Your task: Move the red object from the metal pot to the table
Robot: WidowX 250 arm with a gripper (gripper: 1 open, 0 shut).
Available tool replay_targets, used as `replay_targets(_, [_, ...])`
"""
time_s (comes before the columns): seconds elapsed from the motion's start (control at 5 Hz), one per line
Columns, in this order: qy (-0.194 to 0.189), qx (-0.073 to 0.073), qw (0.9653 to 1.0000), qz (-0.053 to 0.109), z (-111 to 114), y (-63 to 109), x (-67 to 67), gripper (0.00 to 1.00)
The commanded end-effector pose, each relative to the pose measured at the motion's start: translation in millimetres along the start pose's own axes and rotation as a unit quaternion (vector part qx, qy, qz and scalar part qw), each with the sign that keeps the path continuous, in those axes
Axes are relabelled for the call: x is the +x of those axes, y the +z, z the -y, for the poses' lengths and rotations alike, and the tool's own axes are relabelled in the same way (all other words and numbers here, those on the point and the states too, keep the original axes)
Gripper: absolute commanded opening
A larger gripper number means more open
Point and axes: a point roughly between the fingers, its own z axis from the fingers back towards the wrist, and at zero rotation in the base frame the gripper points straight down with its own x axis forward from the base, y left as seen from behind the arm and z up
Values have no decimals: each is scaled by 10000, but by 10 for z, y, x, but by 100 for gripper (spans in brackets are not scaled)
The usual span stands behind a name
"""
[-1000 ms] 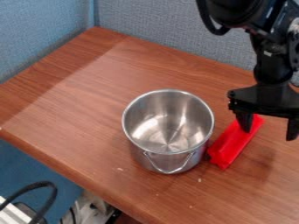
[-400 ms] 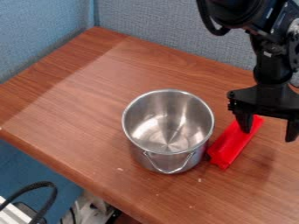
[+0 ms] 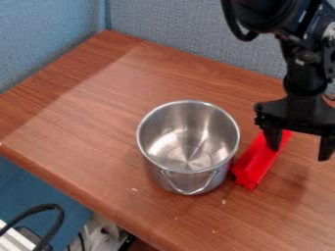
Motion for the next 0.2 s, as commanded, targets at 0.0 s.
replay_targets(0.0, [-10,-84,9998,194,0,115,122,100])
